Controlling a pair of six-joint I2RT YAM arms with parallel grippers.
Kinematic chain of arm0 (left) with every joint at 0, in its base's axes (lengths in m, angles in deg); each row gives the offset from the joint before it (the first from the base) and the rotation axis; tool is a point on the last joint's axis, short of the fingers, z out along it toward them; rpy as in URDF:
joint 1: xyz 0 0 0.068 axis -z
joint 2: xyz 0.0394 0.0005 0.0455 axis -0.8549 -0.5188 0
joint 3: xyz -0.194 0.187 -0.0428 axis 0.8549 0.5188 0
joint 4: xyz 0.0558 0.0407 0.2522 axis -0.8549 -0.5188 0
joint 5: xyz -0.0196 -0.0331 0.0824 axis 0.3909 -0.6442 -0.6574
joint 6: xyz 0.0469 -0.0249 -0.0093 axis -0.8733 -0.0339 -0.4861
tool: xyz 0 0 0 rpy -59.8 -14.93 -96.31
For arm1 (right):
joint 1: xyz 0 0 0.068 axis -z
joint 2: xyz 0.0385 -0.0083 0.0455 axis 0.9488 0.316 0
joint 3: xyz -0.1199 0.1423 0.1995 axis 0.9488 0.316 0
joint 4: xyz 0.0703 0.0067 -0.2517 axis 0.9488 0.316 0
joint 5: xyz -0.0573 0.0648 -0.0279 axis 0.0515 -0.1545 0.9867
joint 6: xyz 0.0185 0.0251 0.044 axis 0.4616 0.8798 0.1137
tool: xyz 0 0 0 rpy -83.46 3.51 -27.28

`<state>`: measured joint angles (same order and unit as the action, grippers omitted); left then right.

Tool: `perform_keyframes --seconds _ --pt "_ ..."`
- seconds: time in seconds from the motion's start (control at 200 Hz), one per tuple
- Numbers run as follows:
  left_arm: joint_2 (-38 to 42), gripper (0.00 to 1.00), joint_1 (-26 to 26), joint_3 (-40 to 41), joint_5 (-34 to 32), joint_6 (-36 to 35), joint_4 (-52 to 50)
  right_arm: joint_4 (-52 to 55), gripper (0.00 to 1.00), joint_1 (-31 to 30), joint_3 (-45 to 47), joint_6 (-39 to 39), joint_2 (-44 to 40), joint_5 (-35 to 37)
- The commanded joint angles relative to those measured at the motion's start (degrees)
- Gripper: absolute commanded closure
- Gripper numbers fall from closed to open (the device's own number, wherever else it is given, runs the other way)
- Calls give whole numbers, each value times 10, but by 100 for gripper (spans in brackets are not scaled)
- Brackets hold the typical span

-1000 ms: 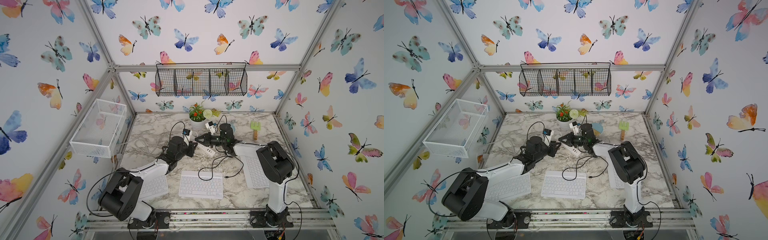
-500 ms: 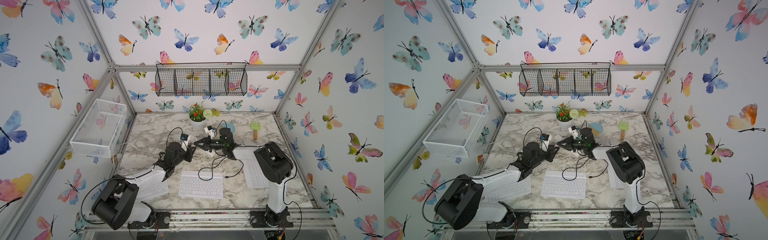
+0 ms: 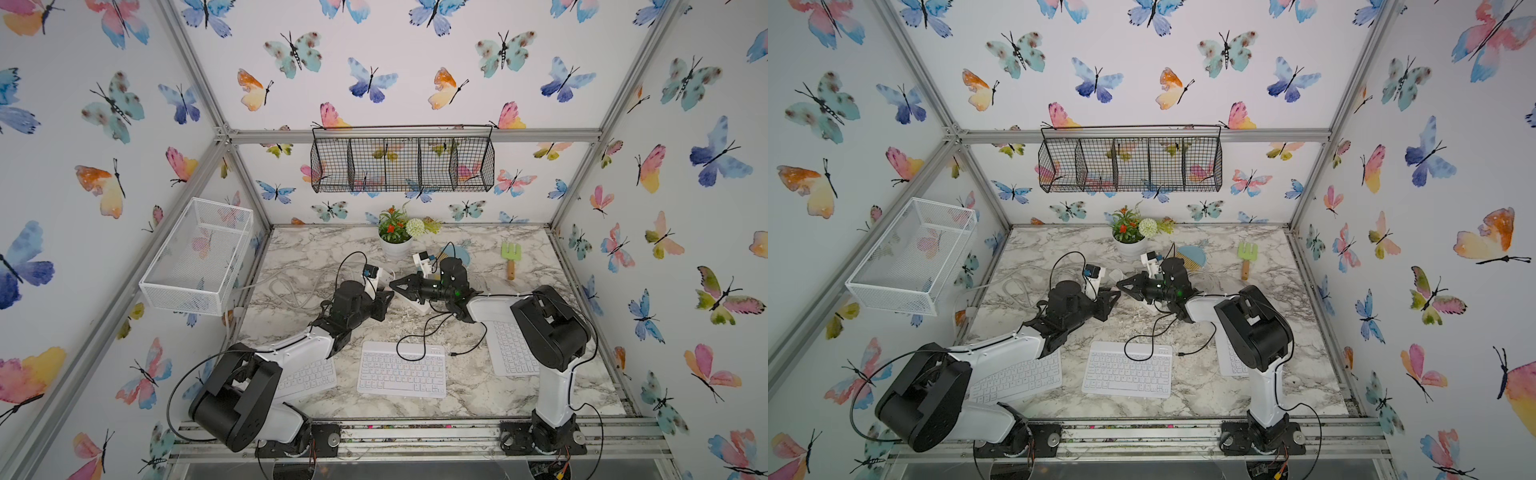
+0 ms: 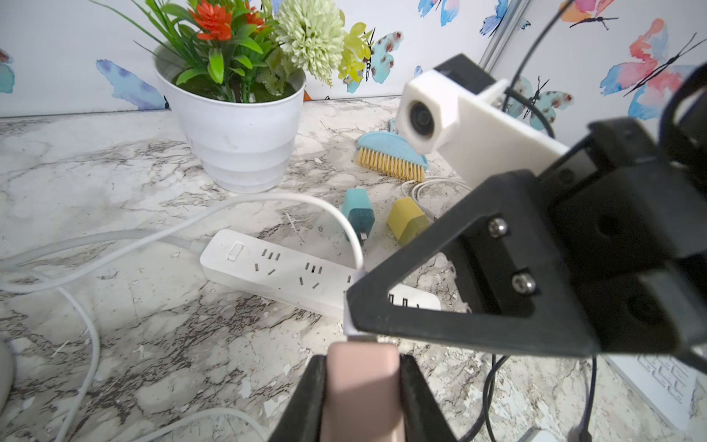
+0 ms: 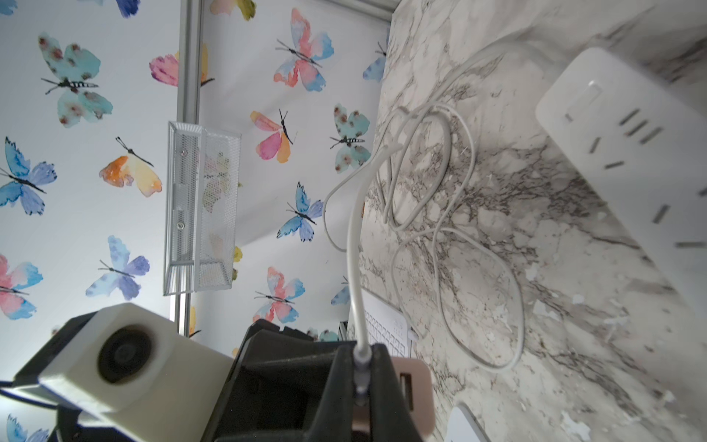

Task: Unplug the wireless keyboard
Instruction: Remove the power cord from the plug, then place the plug at the center of the board, then place the power cord at the center of the board.

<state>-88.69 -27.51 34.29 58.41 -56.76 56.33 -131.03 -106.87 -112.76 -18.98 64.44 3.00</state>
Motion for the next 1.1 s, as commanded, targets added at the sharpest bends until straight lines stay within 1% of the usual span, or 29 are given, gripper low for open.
perform_keyframes --seconds 0.0,0.12,0.195,0.29,0.39,0.45,0.536,0.611,0.661,0.706,0.796,0.856,0.921,1.001,1.096 --pt "53 100 5 42 89 -29 7 41 98 56 -39 -42 28 40" --pt "57 100 5 48 97 -27 2 69 98 59 -45 -72 23 55" --pt "50 100 5 40 70 -12 -11 71 98 59 -30 -77 12 86" --pt "38 100 5 24 12 37 -21 5 98 49 24 -42 -12 146" --pt "25 100 4 10 -33 96 -21 -74 98 27 61 -1 -17 180" --pt "15 100 4 -1 -54 118 -33 -98 98 16 78 18 -19 205" --pt "7 100 4 -7 -59 127 -43 -123 98 12 88 37 -20 221" --pt "8 100 4 -2 -58 126 -46 -101 98 13 75 33 -21 220" --pt "12 100 4 6 -49 124 -39 -80 98 15 65 27 -23 226" --pt "18 100 5 14 -38 112 -32 -67 98 22 53 25 -20 216" --pt "34 100 9 34 -2 78 -13 -52 98 45 28 23 -4 166" --pt "45 100 17 45 15 53 -11 -1 98 63 -4 -5 9 117" --pt "51 100 22 54 25 40 -13 34 98 74 -24 -34 15 92" --pt "50 100 24 64 24 48 -10 50 98 82 -27 -50 15 89" --pt "46 100 24 67 7 76 1 41 98 82 -17 -48 7 105"
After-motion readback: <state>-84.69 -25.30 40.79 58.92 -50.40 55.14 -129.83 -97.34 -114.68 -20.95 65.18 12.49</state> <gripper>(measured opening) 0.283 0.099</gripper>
